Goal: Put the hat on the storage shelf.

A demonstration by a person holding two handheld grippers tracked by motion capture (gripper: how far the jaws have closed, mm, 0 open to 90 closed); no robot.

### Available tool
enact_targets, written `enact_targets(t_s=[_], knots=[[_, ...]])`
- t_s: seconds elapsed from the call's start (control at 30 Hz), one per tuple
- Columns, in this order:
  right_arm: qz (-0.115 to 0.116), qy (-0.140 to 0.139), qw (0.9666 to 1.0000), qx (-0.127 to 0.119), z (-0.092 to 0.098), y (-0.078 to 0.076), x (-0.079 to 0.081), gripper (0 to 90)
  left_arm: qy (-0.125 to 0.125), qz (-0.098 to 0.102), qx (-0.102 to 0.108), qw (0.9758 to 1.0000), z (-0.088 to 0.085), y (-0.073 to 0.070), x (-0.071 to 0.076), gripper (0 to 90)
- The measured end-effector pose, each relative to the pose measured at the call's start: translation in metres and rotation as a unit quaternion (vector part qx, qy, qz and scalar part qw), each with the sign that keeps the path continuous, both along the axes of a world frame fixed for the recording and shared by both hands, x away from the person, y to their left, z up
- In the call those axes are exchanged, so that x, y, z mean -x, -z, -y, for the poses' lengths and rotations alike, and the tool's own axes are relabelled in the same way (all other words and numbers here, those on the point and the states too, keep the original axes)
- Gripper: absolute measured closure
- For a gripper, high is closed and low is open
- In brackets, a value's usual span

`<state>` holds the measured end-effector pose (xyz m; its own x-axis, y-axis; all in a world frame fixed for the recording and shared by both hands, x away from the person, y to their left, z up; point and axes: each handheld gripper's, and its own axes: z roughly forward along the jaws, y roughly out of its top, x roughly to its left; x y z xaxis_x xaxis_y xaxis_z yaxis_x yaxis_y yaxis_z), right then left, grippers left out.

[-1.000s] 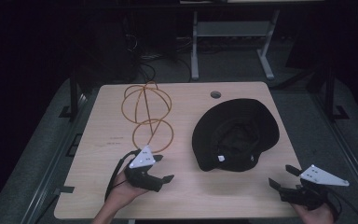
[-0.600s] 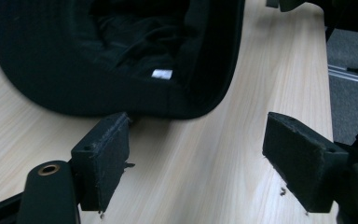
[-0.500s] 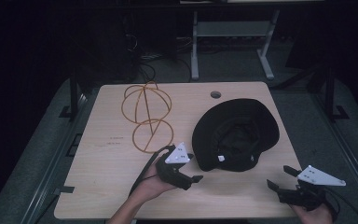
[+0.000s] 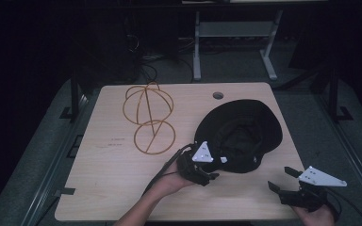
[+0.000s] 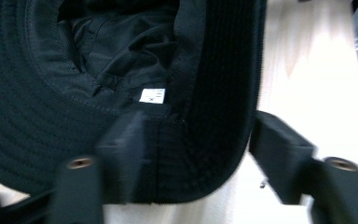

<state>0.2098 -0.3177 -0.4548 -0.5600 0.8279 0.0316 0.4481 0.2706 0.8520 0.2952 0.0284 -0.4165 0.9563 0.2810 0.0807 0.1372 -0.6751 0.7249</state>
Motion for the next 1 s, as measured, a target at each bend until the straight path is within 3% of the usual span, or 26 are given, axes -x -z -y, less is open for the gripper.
enact_targets(t_s=[0.07,0.13,0.17,0.23,0.3,0.53,0.77,1.0], knots=[[0.000,-0.002,1.0000,-0.001,-0.001,0.000,-0.002,15.8,0.005,-0.004,0.003,1.0000,0.002,0.002,-0.001,53.6],[0.001,-0.004,1.0000,0.000,-0.003,0.000,-0.004,15.8,0.007,0.006,-0.001,1.0000,0.003,0.002,0.000,64.2],[0.000,-0.008,1.0000,0.000,-0.006,0.000,-0.006,15.8,0.005,0.009,0.001,0.9999,0.004,0.002,0.000,76.1],[0.000,-0.011,0.9999,-0.003,-0.007,0.000,-0.007,15.9,0.006,0.019,0.001,0.9998,0.003,0.000,0.000,78.8],[-0.003,-0.019,0.9998,-0.012,-0.012,0.000,-0.010,15.9,0.008,0.017,0.013,0.9997,0.002,-0.003,-0.001,84.4],[0.000,-0.034,0.9994,-0.010,-0.025,-0.002,-0.020,16.2,0.028,0.003,0.042,0.9987,0.001,-0.014,0.002,85.4],[0.013,-0.041,0.9990,-0.011,-0.034,-0.004,-0.033,20.7,0.049,-0.005,0.073,0.9961,-0.001,-0.028,0.009,85.4],[0.020,-0.046,0.9985,-0.021,-0.037,-0.005,-0.040,27.6,0.065,-0.009,0.081,0.9945,-0.002,-0.034,0.013,85.6]])
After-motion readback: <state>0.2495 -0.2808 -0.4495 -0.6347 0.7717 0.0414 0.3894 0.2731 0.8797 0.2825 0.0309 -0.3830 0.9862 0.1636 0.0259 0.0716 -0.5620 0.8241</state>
